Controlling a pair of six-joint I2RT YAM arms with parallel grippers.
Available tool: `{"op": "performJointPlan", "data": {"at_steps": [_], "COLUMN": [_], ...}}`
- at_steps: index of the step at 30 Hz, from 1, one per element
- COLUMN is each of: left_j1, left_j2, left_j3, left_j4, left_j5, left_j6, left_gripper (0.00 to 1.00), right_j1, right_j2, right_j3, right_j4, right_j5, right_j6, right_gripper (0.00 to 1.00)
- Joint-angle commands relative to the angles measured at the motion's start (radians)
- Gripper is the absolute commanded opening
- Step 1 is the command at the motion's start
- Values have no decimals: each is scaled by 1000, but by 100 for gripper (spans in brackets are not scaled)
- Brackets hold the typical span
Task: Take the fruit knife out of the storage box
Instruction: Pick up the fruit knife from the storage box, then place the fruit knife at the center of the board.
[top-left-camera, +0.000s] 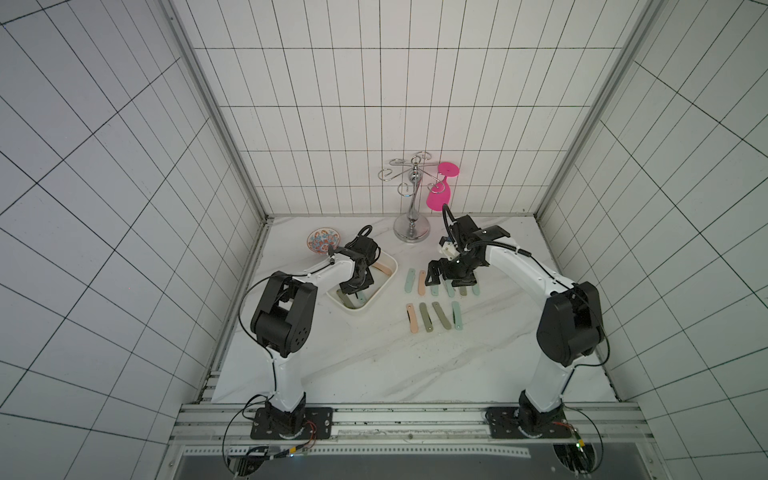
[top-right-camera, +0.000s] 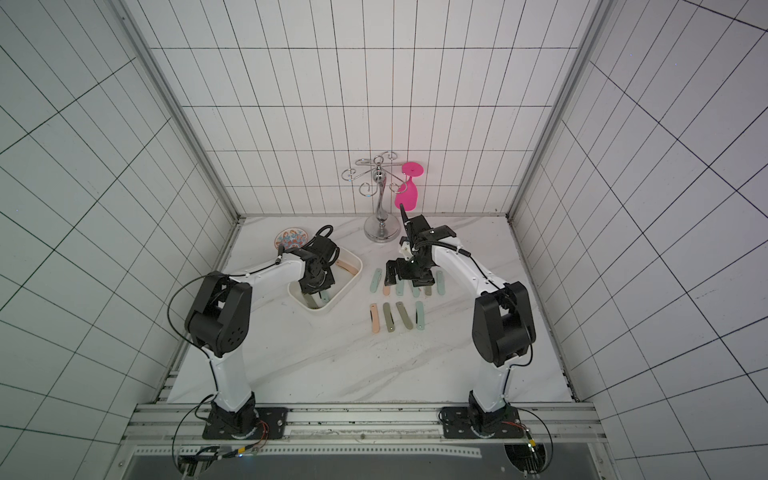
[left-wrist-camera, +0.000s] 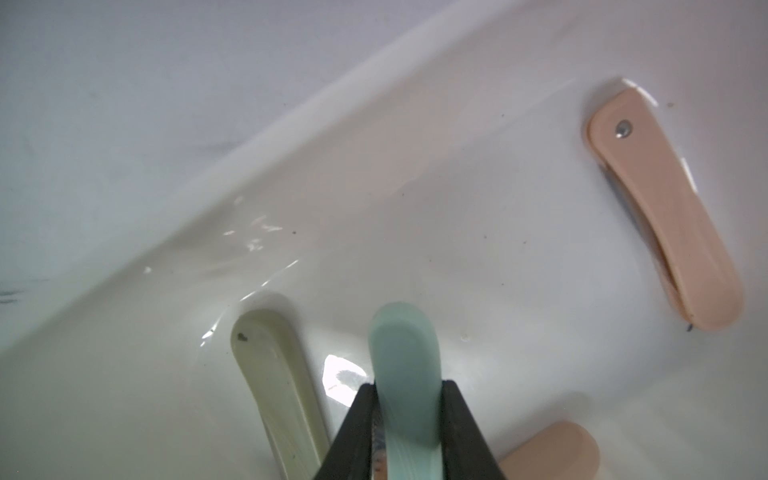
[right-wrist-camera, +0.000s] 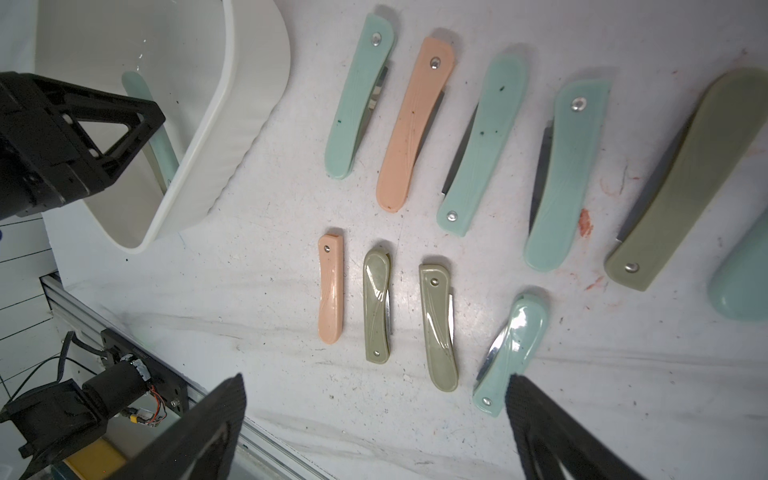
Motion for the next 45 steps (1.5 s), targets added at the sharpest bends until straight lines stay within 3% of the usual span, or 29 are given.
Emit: {"op": "performJointPlan", "data": {"at_steps": [1, 8, 18, 32, 36, 45], "left_j1": [4, 7, 10, -5, -8, -23], "left_j2": [-46, -91, -171, -258, -284, -311], "left_j3": [27, 70, 93, 38, 12, -9], "left_j4": [9, 0, 7, 67, 99, 126], "left_j5": [-25, -16, 64, 214, 251, 289], "left_j6": [13, 47, 78, 57, 39, 14], "left_gripper": [14, 14, 15, 15, 16, 15], "right_j1": [17, 36, 73, 151, 164, 201], "right_j2": [23, 37, 80, 222, 235, 253], "right_j3": [54, 85, 179, 357, 350, 335], "right_j4": [-19, -5, -1, 38, 113, 214], "right_j5": [-31, -75, -199, -346, -386, -411], "right_j6": [-11, -13, -28, 23, 79, 152], "right_gripper": [99, 99, 66, 61, 53, 49]}}
